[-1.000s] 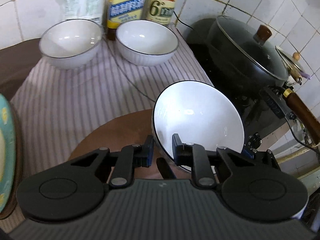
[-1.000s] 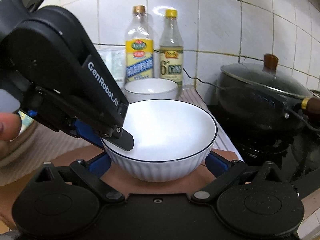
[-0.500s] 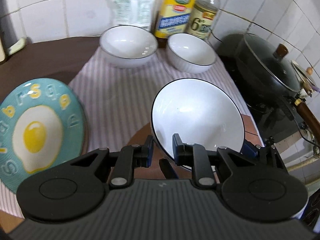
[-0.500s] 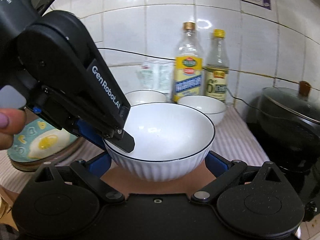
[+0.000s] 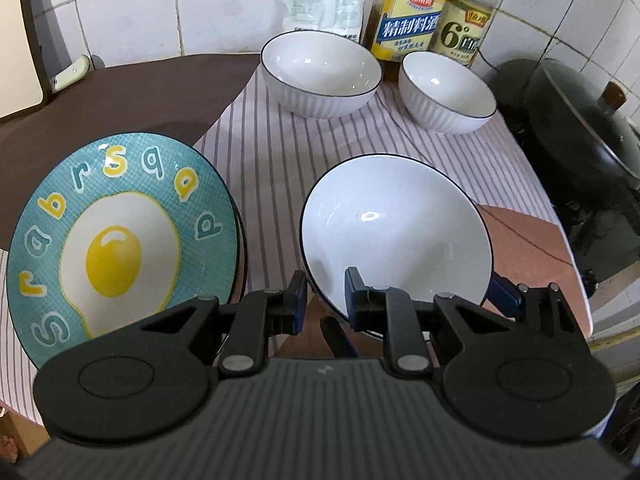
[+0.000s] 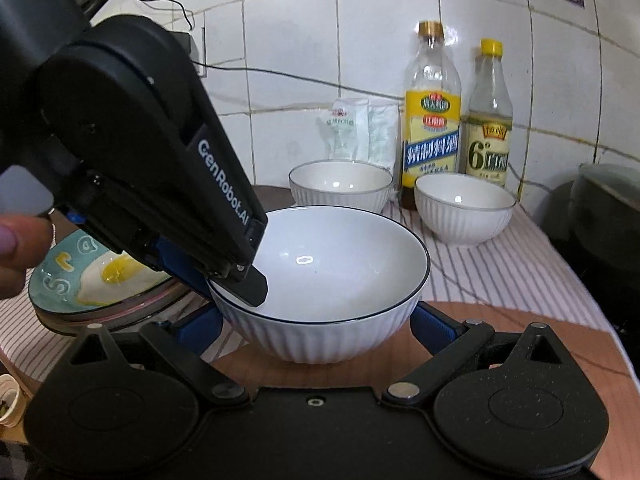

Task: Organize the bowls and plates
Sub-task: 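Carry the white bowl with both grippers beside the plate stack, open both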

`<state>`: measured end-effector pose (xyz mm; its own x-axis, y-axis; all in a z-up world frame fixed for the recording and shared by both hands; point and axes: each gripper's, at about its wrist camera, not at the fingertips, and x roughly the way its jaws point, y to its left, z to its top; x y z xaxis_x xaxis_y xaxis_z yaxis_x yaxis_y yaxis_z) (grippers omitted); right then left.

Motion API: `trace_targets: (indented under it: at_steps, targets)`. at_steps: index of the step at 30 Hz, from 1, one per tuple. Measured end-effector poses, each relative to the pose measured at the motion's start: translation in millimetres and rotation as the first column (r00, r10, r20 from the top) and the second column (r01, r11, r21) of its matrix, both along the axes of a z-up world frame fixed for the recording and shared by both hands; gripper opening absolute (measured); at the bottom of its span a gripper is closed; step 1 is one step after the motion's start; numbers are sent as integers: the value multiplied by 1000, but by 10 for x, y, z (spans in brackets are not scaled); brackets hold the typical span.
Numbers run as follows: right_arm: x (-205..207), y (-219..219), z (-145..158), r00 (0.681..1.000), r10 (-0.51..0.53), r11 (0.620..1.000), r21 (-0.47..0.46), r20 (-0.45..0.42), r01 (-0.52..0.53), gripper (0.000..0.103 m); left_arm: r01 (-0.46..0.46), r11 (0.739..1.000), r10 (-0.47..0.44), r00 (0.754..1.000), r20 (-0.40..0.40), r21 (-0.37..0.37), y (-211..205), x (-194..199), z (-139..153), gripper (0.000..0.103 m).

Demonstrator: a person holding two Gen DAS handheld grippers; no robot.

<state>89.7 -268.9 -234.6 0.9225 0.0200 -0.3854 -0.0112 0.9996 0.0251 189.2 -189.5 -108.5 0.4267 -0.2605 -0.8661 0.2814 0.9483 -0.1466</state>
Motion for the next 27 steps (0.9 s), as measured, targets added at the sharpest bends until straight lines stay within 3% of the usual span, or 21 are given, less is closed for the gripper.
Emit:
trace_targets:
  at_steps: [8,12,17,27]
  targets:
    - [2,32,-65,1000,18,998,-52,-25,-19,101,5,1000,-4,1000,-21,23,-6,8,-109,19]
    - [4,22,-10,998,1,999,-42,-58,-4,101,-11,1000,11,999,-38,9,25,20,-78,22]
    - [-80,106,112,995,-26,994,-109,-97,16,101,-2,1000,3,1000,-31,8,99,-61,55,26]
    - [-364,24,599,998,-21,1000,20,-51,22,101,32,999,-32,999,25,10,324,-265,450,41]
